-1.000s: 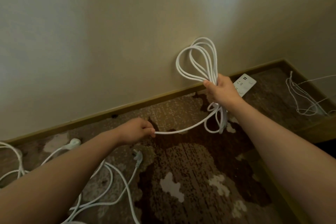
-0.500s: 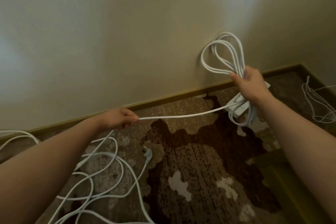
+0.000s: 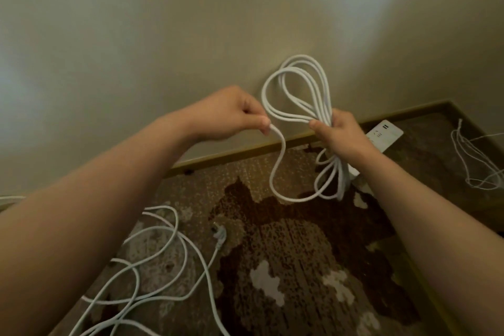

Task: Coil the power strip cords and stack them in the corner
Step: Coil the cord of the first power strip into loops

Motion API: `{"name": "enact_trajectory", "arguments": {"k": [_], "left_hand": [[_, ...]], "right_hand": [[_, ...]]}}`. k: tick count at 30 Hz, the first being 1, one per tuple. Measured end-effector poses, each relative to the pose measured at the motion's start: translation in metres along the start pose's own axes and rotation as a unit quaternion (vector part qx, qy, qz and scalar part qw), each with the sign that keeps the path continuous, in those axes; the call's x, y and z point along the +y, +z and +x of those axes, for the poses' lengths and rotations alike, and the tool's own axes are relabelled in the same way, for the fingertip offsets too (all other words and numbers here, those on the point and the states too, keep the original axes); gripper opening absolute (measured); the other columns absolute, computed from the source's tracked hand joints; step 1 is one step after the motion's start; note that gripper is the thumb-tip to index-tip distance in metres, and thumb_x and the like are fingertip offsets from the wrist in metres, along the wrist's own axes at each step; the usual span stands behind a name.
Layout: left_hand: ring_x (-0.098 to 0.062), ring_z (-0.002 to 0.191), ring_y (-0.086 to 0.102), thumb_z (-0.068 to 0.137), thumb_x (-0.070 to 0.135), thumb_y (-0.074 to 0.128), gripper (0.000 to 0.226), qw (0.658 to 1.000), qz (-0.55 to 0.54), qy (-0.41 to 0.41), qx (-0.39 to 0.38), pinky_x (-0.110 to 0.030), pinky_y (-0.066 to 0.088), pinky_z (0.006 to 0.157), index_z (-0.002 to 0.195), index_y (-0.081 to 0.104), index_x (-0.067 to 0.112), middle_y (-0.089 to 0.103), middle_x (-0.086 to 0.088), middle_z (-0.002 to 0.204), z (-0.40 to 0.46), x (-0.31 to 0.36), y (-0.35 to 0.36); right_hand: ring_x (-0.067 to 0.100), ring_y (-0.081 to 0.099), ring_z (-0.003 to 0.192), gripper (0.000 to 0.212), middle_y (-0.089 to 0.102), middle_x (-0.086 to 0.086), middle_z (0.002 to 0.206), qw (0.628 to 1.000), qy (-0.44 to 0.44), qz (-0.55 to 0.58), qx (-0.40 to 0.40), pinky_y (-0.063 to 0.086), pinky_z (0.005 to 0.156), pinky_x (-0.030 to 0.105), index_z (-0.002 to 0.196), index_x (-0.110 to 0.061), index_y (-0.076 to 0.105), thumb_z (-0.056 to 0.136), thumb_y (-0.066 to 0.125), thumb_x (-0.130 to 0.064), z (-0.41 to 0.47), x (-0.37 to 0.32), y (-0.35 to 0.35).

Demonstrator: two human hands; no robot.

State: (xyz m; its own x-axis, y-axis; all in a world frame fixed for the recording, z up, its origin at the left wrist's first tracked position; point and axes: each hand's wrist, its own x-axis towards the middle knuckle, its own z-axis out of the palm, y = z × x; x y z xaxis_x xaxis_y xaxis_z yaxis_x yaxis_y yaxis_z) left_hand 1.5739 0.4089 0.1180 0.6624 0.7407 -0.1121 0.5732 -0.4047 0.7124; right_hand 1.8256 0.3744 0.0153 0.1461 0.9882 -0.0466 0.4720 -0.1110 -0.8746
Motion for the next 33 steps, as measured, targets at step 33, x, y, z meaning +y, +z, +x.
{"name": "enact_trajectory", "arguments": {"k": [33], "left_hand": [[-0.009,0.067,0.054,0.086,0.036,0.063,0.015,0.987,0.136,-0.031,0.074,-0.025,0.039,0.061,0.082,0.067,0.022,0.056,0.011,0.067,0.007,-0.045,0.06]], "right_hand": [[0.01,0.043,0.04,0.027,0.049,-0.004,0.05,0.987,0.063,0.106,-0.099,0.037,0.041,0.024,0.078,-0.018,0.054,0.1,0.056,-0.032,-0.019,0.013,0.028]]}}
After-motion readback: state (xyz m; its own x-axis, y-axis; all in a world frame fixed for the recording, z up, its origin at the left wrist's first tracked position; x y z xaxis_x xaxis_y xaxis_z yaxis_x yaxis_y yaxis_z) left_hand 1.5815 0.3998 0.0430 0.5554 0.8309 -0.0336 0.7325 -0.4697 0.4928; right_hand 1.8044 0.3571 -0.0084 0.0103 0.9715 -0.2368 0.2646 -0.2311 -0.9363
